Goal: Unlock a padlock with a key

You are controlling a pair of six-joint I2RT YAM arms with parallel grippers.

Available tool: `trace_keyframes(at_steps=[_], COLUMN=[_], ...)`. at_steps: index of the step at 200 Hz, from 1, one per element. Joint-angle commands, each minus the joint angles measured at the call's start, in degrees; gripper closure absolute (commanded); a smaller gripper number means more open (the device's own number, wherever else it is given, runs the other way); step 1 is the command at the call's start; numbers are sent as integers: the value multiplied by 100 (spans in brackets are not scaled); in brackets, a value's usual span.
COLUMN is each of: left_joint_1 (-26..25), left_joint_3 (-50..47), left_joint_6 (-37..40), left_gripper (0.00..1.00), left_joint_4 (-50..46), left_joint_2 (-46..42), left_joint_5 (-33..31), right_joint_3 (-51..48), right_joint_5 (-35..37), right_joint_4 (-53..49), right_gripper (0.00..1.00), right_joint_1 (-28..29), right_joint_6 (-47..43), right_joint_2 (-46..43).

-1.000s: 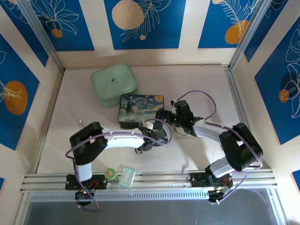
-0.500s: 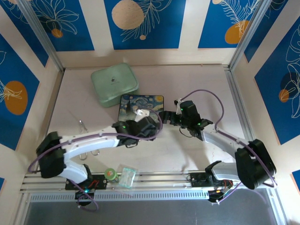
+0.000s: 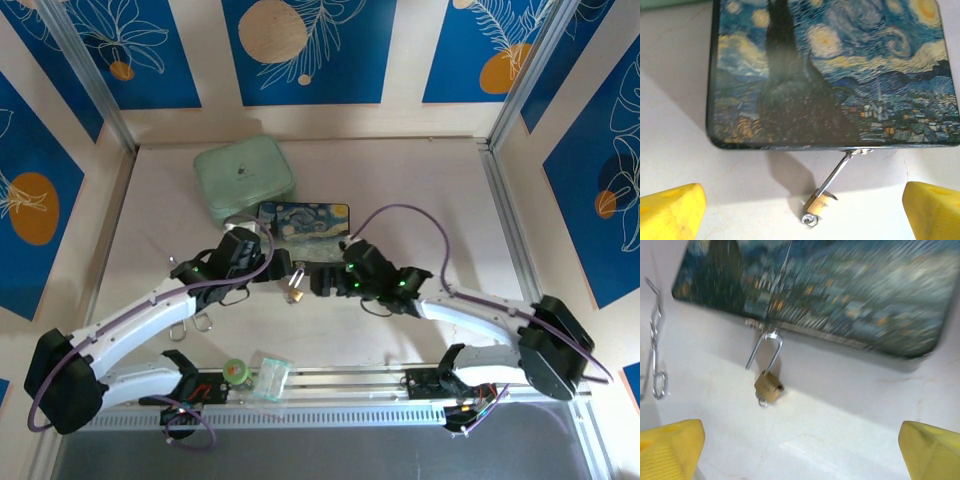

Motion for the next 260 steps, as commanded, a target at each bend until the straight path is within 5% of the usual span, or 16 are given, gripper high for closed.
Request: trace_keyframes(at_steps=[1, 77, 140, 260], left_joint_1=[113, 264, 317, 352], left_joint_3=[-111, -504, -654, -926], left_joint_6=[-156, -292, -425, -494], left_gripper=[0, 0, 0, 0], left_joint_4=[282, 104, 99, 389], left_joint_2=[-141, -551, -666, -748], left_joint_5=[413, 146, -65, 56], right_joint_3=[393, 1292, 1776, 2077], right_joint_5=[339, 223, 464, 1075], right_joint_4=[-34, 217, 78, -696], right_gripper=[4, 26, 30, 54], right_joint_1=[340, 591, 687, 859], right_joint_6=[352, 301, 302, 282], right_joint_2=[633, 2333, 3010, 3356])
